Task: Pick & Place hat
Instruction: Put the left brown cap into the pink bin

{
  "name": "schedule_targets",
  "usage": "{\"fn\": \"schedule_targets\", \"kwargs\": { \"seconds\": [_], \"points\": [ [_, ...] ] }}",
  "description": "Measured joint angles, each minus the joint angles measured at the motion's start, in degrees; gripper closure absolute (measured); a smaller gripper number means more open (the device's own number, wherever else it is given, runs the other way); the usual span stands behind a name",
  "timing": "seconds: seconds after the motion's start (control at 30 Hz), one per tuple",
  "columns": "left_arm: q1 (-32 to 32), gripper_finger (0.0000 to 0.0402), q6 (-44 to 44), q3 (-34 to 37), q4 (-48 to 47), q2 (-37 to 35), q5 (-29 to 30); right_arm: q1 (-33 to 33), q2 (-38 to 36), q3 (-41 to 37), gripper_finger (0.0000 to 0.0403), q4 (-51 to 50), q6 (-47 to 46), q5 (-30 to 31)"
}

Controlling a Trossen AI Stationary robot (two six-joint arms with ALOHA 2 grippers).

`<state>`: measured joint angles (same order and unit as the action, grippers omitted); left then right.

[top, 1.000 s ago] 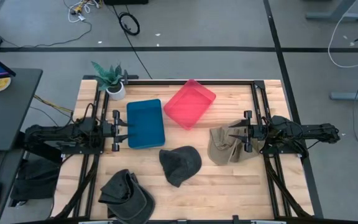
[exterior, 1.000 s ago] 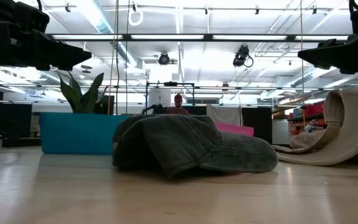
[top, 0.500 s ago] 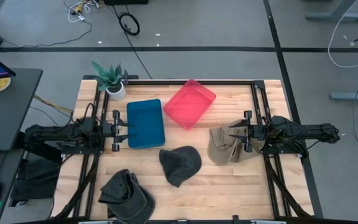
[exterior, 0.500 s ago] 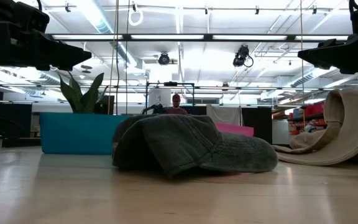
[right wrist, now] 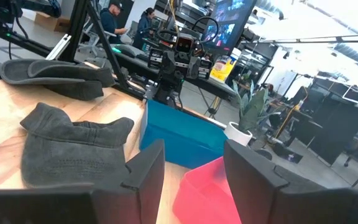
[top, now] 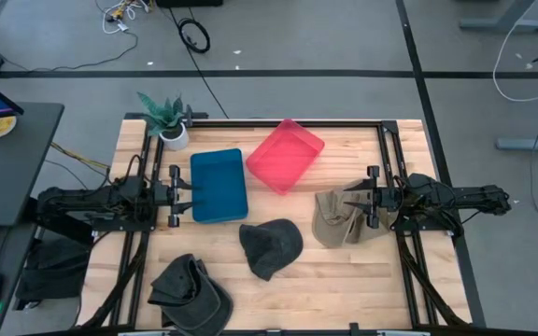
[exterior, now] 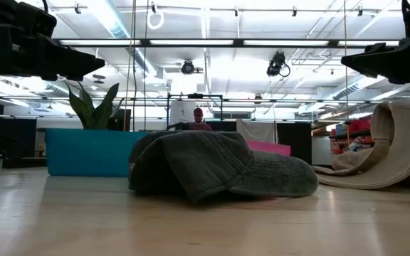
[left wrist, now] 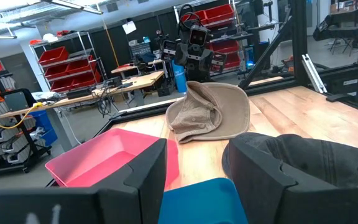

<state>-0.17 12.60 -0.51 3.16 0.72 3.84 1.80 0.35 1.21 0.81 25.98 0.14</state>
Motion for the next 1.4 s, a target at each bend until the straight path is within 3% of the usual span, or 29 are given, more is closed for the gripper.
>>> {"fn": "schedule_targets", "kwargs": {
  "seconds": [0.53,0.8,1.03,1.17,1.4],
  "points": [
    [-0.02,0.0225,0.00,0.00,0.00,-0.01,0.02,0.00,0.01,0.02,0.0234,0.71,0.06,0.00],
    [-0.01,0.0225,0.00,0.01,0.01,0.00,0.00,0.00,-0.01,0.01,0.0234,26.73,-2.67,0.00],
    [0.00,0.0225,0.00,0.02,0.00,0.00,0.01,0.02,-0.01,0.02,0.0234,46.58,-16.46,-0.02],
    [-0.01,0.0225,0.00,0.00,0.01,0.00,0.01,0.02,-0.01,0.02,0.0234,51.32,-21.03,-0.02],
    [0.00,0.0225,-0.01,0.01,0.00,0.01,0.00,0.02,-0.01,0.02,0.0234,51.88,-21.03,-0.02]
  ]
}}
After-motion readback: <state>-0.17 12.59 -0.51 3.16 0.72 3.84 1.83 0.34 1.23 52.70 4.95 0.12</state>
